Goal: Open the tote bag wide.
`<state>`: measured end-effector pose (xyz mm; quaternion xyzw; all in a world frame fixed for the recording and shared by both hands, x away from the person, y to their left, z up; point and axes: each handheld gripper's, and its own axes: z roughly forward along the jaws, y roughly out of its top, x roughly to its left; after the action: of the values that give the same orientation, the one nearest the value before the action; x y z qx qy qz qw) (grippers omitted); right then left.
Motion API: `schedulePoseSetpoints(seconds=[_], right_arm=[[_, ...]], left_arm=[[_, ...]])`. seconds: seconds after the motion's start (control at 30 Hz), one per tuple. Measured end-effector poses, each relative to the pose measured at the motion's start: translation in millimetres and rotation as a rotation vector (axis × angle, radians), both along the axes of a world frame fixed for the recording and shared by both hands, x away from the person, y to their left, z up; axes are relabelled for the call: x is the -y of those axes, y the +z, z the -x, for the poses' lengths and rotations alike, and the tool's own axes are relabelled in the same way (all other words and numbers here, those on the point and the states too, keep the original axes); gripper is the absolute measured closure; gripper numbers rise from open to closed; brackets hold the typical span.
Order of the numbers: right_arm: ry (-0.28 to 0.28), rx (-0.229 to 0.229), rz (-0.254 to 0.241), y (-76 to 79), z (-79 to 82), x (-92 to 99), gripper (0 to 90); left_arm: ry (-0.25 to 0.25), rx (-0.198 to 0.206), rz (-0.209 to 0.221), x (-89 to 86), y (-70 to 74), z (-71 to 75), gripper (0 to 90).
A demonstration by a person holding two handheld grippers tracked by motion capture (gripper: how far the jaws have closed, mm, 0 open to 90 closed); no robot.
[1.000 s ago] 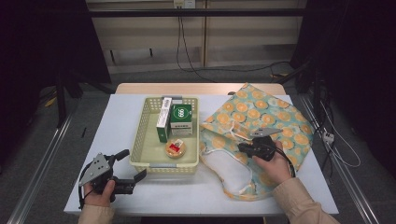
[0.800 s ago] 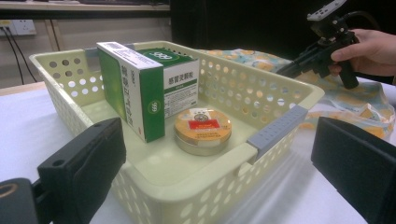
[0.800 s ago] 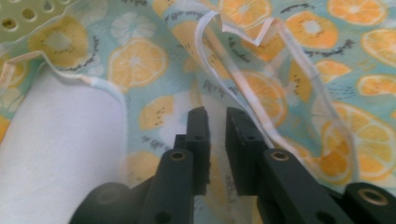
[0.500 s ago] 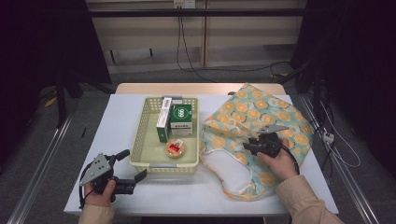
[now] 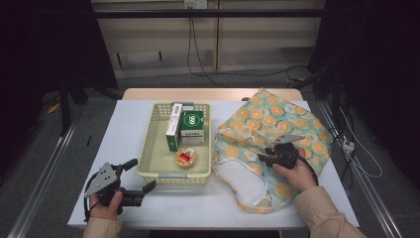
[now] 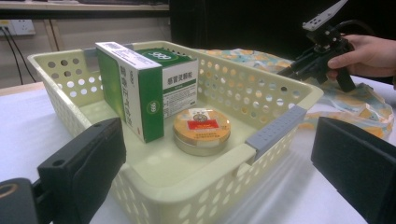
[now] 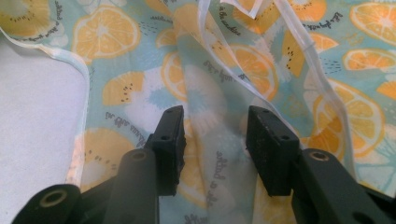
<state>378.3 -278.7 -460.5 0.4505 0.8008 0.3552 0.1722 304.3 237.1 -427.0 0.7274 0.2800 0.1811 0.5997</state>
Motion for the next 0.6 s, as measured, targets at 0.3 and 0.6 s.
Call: schedulePoseSetpoints(seconds=[0.3,0.6], right_arm=[[-0.019,0.0,-0.012,-0.6,-4.0,7.0,78.1],[-0.029,0.024,0.039,0.6,-3.7,2.4,90.0]], left_arm=[[0.002,0.0,0.001,-0.2,0.0,-0.1,2.8],[0.003,-0.001,-0.004,-0.3,-0.5,-0.9,2.8]])
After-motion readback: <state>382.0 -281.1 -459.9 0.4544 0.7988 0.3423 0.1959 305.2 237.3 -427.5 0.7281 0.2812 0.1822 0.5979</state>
